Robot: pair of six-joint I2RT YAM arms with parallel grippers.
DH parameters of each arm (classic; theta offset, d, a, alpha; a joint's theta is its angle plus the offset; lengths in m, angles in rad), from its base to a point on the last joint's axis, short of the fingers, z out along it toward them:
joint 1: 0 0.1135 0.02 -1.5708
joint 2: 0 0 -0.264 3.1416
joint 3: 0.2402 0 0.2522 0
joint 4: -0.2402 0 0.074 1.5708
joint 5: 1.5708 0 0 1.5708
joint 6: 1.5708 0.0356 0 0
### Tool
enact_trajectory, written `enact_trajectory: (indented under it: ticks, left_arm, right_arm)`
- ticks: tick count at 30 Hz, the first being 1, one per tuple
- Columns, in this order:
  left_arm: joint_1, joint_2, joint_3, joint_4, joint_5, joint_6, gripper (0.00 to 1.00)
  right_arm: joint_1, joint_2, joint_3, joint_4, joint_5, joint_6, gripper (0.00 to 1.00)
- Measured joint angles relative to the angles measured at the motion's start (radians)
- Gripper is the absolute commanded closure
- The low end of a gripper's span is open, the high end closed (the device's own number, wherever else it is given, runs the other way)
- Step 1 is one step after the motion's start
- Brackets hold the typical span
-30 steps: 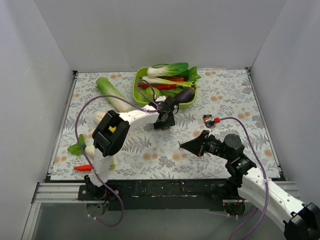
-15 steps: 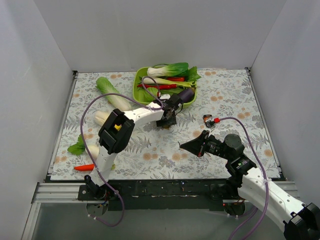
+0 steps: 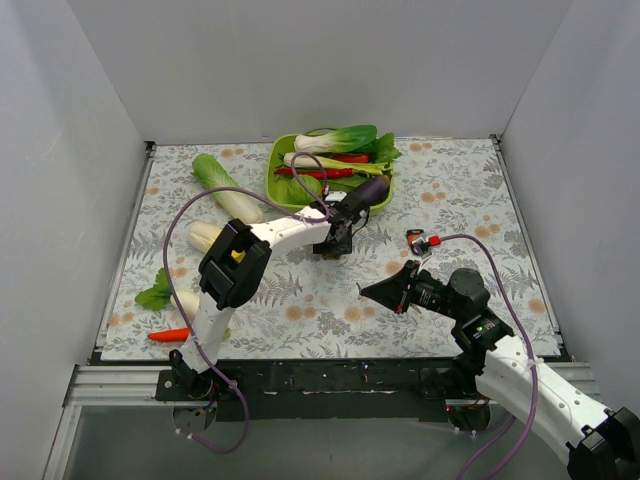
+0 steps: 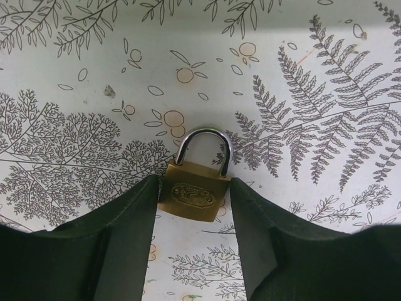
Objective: Unlock with the key
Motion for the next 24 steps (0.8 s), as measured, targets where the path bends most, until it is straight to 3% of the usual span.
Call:
enact_trajectory:
  ticks: [5, 8, 9, 11, 17, 24]
  left_arm:
    - [-0.003, 0.004, 0.005, 0.008, 0.011, 0.042, 0.6]
    - [-0.003, 0.004, 0.004, 0.009, 0.027, 0.055, 0.76]
    - [-0.003, 0.004, 0.003, 0.009, 0.029, 0.056, 0.87]
    - [-0.003, 0.003, -0.001, 0.011, 0.031, 0.055, 0.98]
    - [-0.005, -0.044, -0.071, 0.063, 0.046, 0.023, 1.0]
    - [-0.009, -0.236, -0.355, 0.264, 0.189, -0.18, 1.0]
  right_arm:
    - [0.0, -0.006, -0.001, 0.0, 0.004, 0.002, 0.99]
    - [0.0, -0.006, -0.003, 0.0, 0.005, 0.003, 0.99]
    - [0.0, -0.006, -0.005, 0.0, 0.005, 0.003, 0.99]
    - [0.0, -0.006, -0.014, -0.002, 0.008, 0.003, 0.99]
    - [0.0, -0.008, -0.018, -0.017, 0.042, -0.023, 0.99]
    - [0.006, 0.021, -0.018, -0.071, 0.141, -0.097, 0.99]
